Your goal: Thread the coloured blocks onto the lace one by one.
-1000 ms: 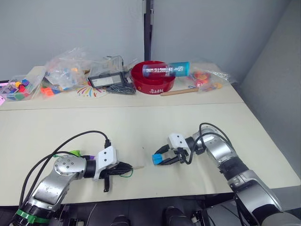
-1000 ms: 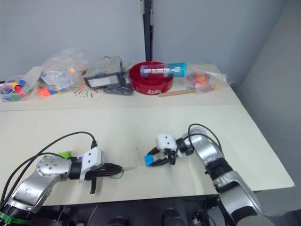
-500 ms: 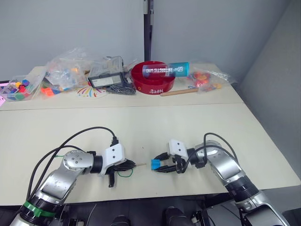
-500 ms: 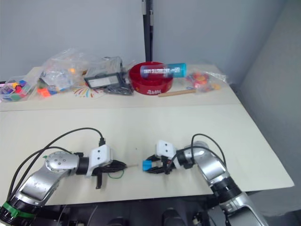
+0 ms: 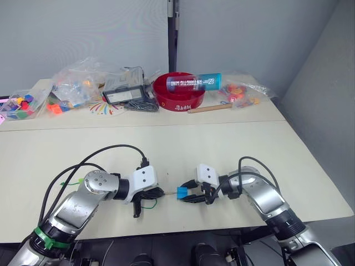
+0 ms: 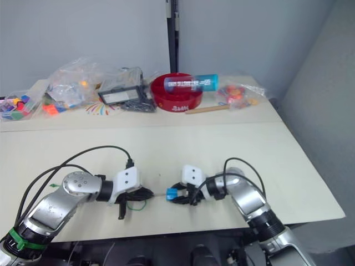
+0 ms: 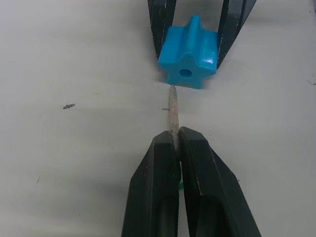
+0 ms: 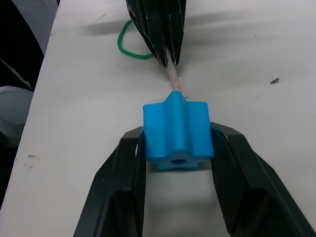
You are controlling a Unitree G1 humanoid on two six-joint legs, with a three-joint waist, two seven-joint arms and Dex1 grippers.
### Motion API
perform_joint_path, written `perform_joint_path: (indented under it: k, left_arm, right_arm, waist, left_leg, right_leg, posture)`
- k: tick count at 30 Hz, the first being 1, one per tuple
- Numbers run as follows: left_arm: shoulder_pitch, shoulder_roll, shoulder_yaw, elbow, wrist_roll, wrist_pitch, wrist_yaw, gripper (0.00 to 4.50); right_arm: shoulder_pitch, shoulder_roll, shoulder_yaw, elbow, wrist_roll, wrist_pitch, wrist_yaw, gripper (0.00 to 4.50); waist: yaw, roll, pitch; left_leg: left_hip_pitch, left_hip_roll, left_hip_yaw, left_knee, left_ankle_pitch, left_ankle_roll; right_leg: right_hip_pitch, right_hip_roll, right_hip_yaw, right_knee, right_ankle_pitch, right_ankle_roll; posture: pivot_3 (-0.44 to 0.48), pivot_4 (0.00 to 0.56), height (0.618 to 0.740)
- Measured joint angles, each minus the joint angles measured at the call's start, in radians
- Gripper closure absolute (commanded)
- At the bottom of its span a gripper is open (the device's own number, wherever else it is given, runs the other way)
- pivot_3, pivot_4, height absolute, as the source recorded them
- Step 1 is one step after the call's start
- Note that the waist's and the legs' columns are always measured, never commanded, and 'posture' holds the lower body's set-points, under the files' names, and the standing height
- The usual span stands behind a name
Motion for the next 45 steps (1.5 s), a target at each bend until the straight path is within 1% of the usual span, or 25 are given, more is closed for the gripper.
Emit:
perform_joint_path:
  k: [10,16,19,27,35,42,45]
  left_arm:
    - [-0.048,-0.024,-0.037,0.013,0.023,0.01,-0.004,4.5]
    - [-0.106,-0.07,-0.064,0.039,0.038,0.017,0.001,4.5]
    - [-0.116,-0.066,-0.065,0.039,0.037,0.018,-0.007,4.5]
    - [-0.116,-0.043,-0.059,0.02,0.016,0.047,-0.015,4.5]
    - [-0.115,-0.068,-0.05,0.015,0.01,0.08,-0.015,4.5]
    - [-0.068,-0.058,-0.023,0.015,0.005,0.05,-0.016,4.5]
    - [-0.038,-0.035,0.003,0.015,-0.012,0.011,-0.023,4.5]
  right_arm:
    - [0.005,-0.008,-0.003,-0.009,-0.001,0.008,-0.007,3.17]
    - [0.007,-0.003,0.007,-0.013,-0.003,0.011,-0.022,3.17]
    - [0.012,0.003,0.01,-0.022,-0.003,0.012,-0.03,3.17]
    - [0.013,0.002,0.019,-0.028,-0.003,0.016,-0.031,3.17]
    - [0.011,0.004,0.019,-0.03,-0.002,0.032,-0.031,3.17]
    - [0.015,0.004,0.021,-0.037,-0.002,0.034,-0.035,3.17]
    - [0.019,0.004,0.026,-0.045,-0.002,0.037,-0.039,3.17]
  waist:
    - [0.005,0.0,0.0]
    - [0.012,0.0,0.0]
    - [0.004,0.0,0.0]
    - [0.003,0.0,0.0]
    - [0.003,0.0,0.0]
    - [0.002,0.0,0.0]
    - [0.001,0.0,0.0]
  left_leg:
    - [0.001,0.0,0.0,0.004,0.0,0.0]
    - [0.007,0.0,-0.001,0.004,0.0,0.0]
    - [0.008,0.0,-0.001,0.003,0.0,0.001]
    - [0.008,0.0,-0.001,0.003,-0.001,0.001]
    - [0.008,0.0,-0.001,0.003,-0.001,0.001]
    - [0.009,0.0,-0.001,0.002,-0.001,0.001]
    - [0.009,0.001,-0.001,0.002,-0.001,0.001]
  right_leg:
    - [0.003,0.0,0.0,0.0,0.0,0.0]
    - [0.01,0.0,-0.001,-0.003,0.0,0.001]
    - [0.011,0.001,0.0,-0.003,0.0,0.001]
    - [0.011,0.001,0.0,-0.005,-0.001,0.001]
    - [0.012,0.001,0.0,-0.005,-0.001,0.001]
    - [0.012,0.001,0.0,-0.005,-0.001,0.001]
    - [0.012,0.001,0.0,-0.005,-0.001,0.001]
  posture:
    - [0.0,0.15,0.731]
    - [0.0,0.15,0.731]
    - [0.0,0.15,0.731]
    - [0.0,0.15,0.731]
    - [0.0,0.15,0.731]
    - [0.0,0.15,0.731]
    - [0.0,0.15,0.731]
